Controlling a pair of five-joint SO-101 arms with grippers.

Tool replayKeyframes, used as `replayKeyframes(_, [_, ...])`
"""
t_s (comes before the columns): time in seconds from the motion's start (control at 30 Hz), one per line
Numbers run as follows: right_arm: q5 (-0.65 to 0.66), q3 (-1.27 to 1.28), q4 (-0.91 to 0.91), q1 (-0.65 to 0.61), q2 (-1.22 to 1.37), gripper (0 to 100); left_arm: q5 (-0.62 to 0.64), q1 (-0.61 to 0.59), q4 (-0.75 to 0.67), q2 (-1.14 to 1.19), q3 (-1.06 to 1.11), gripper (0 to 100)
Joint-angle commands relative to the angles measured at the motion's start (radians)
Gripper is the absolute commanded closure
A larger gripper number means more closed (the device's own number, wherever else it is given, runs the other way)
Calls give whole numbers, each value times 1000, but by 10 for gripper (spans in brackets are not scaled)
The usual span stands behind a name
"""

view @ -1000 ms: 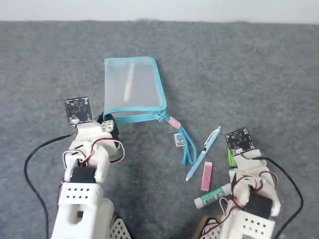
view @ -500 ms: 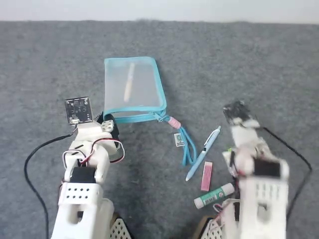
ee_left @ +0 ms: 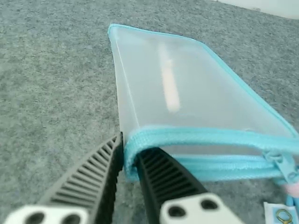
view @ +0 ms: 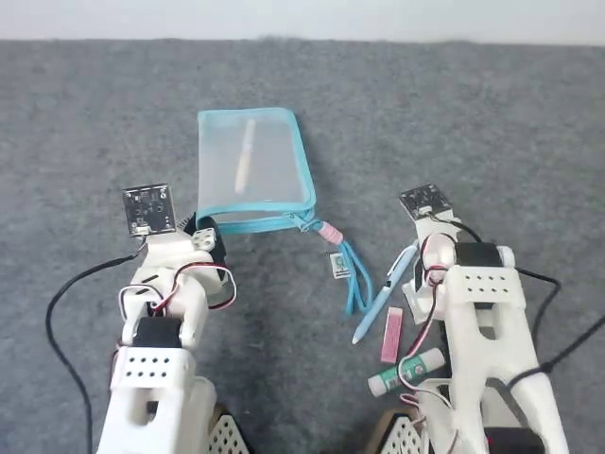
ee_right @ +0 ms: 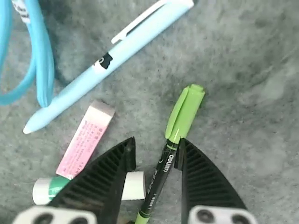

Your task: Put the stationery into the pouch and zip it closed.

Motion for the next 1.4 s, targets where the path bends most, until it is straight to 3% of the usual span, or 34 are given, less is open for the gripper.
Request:
replayKeyframes(0.0, [-8,25,-41,4,1,860,-18,-9,-34,8,-16,988])
replayKeyframes(0.2, [-6,35,-91,105,84,860,-18,-9,-34,8,-16,988])
replayKeyframes(0.5, [-6,35,-193,117,262,868,-18,-9,-34,8,-15,988])
replayKeyframes(0.73, [-12,-14,-188,131,278,991,-18,-9,-34,8,-15,988])
replayKeyframes(1.1, [-12,-516,-61,171,314,991,-18,-9,-34,8,-15,988])
replayKeyframes(1.37, [-14,-884,-48,168,693,988,-18,-9,-35,8,-7,988])
